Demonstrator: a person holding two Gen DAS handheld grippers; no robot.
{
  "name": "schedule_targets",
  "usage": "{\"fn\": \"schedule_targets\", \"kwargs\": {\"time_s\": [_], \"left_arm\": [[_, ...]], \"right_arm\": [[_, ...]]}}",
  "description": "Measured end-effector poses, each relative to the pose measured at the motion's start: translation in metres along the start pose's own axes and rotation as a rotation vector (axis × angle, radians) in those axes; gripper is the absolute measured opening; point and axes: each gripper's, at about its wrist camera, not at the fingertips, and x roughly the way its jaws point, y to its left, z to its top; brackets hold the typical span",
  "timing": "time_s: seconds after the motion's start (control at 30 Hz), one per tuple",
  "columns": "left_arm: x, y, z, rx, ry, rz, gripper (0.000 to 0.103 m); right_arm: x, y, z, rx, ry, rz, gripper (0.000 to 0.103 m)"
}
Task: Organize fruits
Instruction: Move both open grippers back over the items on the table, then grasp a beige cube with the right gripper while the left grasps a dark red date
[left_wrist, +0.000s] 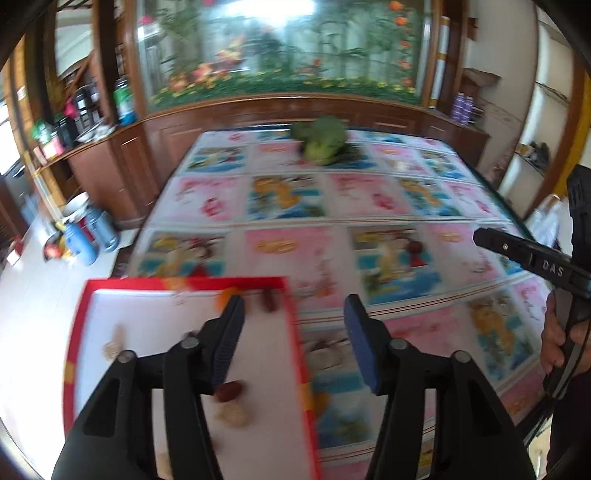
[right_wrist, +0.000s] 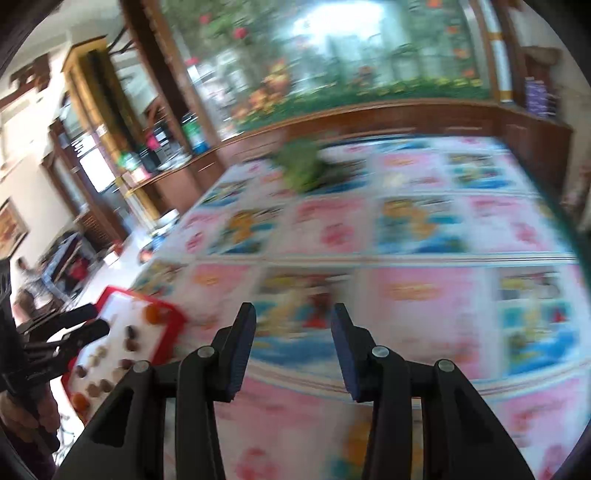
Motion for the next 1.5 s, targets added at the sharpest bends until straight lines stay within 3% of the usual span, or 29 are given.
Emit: {"fn": "schedule_targets", "kwargs": {"time_s": [0.17,0.23,0.37,0.43,0.53,0.57,0.83,0.97,1.1,1.17,1.3,1.37,1.4,1.5], "left_arm": [[0.028,-0.069,0.017,0.072,-0.006,-0.132,0.061],[0.043,-0.090,0.026,0.108,-0.013,-0.145,0.061],[0.073,-0.116,0.036,0.186,-0.034,-0.185,0.061],[0.093,-0.122,0.038,0.200,0.003,-0.200,0.061],[0.115,-0.120,0.037,0.167,0.097,-0.183,0.061],[0.118,-0.117,0.037,0.150,0.108,-0.207,0.061],[0.118,-0.105,0.047,0.167,0.090,-0.184,0.061],[0.125,-0.093,0.051,0.164,0.097,-0.170,0.061],[0.134,-0.084,0.052,0.162,0.119,-0.174,0.061],[0.136,-0.079,0.050,0.158,0.130,-0.184,0.061],[0.135,-0.076,0.048,0.168,0.133,-0.196,0.061],[0.137,-0.075,0.049,0.163,0.137,-0.194,0.061],[0.137,-0.074,0.049,0.157,0.139,-0.190,0.061],[0.135,-0.072,0.049,0.145,0.128,-0.187,0.061]], "right_arm": [[-0.042,-0.055,0.030,0.106,-0.089,-0.042,0.042],[-0.052,-0.071,0.048,0.136,-0.122,-0.037,0.042],[-0.052,-0.095,0.090,0.177,-0.151,-0.035,0.042],[-0.040,-0.103,0.107,0.177,-0.143,-0.044,0.042],[0.001,-0.119,0.130,0.205,-0.086,-0.032,0.042],[0.015,-0.122,0.135,0.212,-0.063,-0.031,0.042],[0.152,-0.126,0.162,0.237,0.102,-0.079,0.042],[0.201,-0.116,0.167,0.195,0.155,-0.129,0.042],[0.231,-0.101,0.163,0.133,0.179,-0.200,0.041],[0.232,-0.099,0.161,0.122,0.135,-0.261,0.041],[0.241,-0.100,0.157,0.116,0.139,-0.290,0.041],[0.244,-0.103,0.153,0.111,0.130,-0.315,0.034],[0.243,-0.104,0.154,0.122,0.122,-0.313,0.025],[0.235,-0.114,0.151,0.170,0.104,-0.279,0.025]]}}
